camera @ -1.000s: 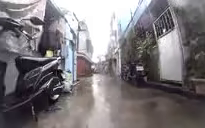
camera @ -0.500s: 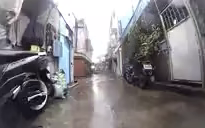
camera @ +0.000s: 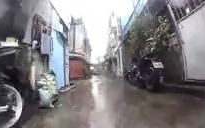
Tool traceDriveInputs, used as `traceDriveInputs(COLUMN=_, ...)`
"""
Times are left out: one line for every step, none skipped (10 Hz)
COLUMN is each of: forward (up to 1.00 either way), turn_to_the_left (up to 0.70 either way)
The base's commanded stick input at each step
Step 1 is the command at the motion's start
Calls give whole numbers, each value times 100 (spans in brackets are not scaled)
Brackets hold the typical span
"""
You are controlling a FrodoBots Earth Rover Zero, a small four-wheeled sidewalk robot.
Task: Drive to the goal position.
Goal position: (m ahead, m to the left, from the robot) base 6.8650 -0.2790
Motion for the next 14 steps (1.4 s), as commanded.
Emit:
traceDriveInputs(forward=99, turn_to_the_left=0)
traceDriveInputs(forward=99, turn_to_the_left=0)
traceDriveInputs(forward=99, turn_to_the_left=0)
traceDriveInputs(forward=99, turn_to_the_left=0)
traceDriveInputs(forward=99, turn_to_the_left=0)
traceDriveInputs(forward=99, turn_to_the_left=0)
traceDriveInputs(forward=99, turn_to_the_left=0)
traceDriveInputs(forward=99, turn_to_the_left=0)
traceDriveInputs(forward=99, turn_to_the_left=0)
traceDriveInputs(forward=99, turn_to_the_left=0)
traceDriveInputs(forward=61, turn_to_the_left=0)
traceDriveInputs(forward=0, turn_to_the_left=0)
traceDriveInputs(forward=0, turn_to_the_left=0)
traceDriveInputs(forward=0, turn_to_the_left=0)
